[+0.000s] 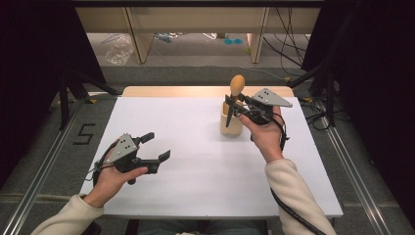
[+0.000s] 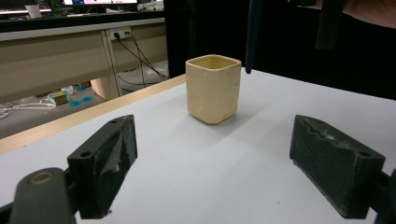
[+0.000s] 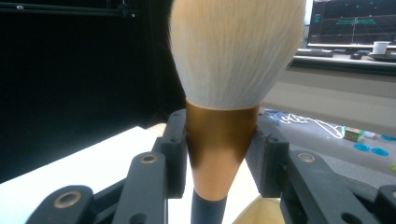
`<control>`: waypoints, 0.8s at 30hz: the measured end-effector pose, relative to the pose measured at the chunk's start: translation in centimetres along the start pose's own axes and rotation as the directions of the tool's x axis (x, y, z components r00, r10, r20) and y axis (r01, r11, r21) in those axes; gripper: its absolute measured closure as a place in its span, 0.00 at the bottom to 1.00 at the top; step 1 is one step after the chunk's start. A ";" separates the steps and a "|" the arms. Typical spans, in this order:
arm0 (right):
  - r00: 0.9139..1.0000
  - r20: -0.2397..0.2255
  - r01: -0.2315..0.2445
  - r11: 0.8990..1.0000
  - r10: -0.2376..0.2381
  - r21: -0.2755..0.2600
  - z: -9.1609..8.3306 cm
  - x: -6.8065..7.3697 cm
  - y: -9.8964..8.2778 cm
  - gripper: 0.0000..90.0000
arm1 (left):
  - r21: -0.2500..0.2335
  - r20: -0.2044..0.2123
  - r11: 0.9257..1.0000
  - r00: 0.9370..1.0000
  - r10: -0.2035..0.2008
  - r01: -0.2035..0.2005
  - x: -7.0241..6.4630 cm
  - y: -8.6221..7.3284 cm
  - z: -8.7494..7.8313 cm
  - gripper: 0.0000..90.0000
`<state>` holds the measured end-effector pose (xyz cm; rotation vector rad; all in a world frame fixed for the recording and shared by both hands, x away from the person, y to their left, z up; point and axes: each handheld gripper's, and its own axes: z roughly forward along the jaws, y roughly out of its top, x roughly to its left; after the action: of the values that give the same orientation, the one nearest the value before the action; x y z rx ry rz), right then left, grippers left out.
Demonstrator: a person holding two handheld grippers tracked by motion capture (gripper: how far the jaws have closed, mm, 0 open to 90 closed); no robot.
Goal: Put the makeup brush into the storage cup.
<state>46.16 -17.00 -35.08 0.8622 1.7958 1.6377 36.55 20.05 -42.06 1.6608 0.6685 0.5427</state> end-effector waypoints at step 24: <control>1.000 0.007 -0.008 1.000 0.008 0.001 0.2 -0.5 0.4 0.71 | -0.011 0.004 1.000 1.000 -0.008 0.009 -0.1 -0.1 0.1 0.16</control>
<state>46.70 -17.22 -34.75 0.8759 1.7902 1.6370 36.58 19.94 -42.15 1.6480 0.6684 0.5359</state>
